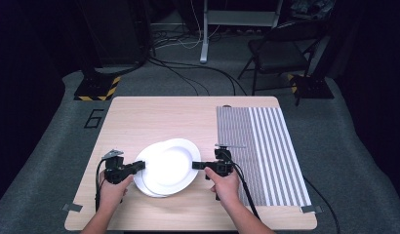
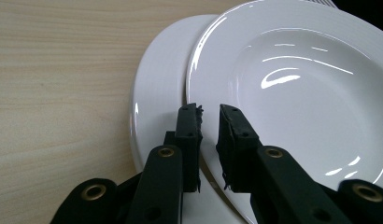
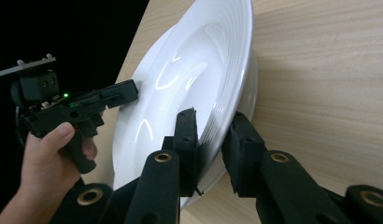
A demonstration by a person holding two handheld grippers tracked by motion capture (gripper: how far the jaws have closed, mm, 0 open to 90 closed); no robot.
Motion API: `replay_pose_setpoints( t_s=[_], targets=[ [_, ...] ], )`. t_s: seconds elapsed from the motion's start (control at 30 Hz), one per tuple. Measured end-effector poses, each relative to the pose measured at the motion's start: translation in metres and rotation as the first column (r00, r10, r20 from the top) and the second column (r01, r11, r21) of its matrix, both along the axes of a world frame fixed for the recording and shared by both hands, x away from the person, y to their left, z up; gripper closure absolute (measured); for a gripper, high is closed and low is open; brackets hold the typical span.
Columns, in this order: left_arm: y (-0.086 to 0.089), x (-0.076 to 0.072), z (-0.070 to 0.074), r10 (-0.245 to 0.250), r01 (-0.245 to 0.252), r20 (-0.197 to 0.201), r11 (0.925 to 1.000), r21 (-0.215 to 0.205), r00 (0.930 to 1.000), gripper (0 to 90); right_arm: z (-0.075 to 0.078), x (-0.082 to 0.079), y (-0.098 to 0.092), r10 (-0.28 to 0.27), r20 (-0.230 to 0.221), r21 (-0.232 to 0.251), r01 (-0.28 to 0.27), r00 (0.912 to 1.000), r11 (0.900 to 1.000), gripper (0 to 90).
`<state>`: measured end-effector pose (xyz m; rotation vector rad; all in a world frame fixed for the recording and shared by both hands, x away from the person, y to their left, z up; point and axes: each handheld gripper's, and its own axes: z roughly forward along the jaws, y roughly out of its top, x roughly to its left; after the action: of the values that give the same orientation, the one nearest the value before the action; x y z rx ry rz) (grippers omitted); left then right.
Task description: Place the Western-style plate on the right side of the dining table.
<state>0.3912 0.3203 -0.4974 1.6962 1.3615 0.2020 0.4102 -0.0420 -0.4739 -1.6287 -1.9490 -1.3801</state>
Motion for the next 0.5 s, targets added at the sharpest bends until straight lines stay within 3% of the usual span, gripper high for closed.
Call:
replay_pose_setpoints(
  t_s=[0.17, 0.5],
  targets=[
    [0.0000, 0.0002, -0.0003, -0.002, 0.002, 0.000, 1.0000, -0.004, 1.0000, 78.5, -0.0034, 0.0041, 0.0002, 0.006, -0.029, 0.033, -0.005, 0.9996, 0.999, 77.0],
    [-0.0012, -0.0002, -0.0009, -0.012, 0.012, 0.000, 0.9995, -0.028, 0.9999, 73.1, -0.0023, 0.0038, -0.0007, -0.020, -0.028, 0.036, 0.021, 0.9994, 0.999, 78.6]
  ],
)
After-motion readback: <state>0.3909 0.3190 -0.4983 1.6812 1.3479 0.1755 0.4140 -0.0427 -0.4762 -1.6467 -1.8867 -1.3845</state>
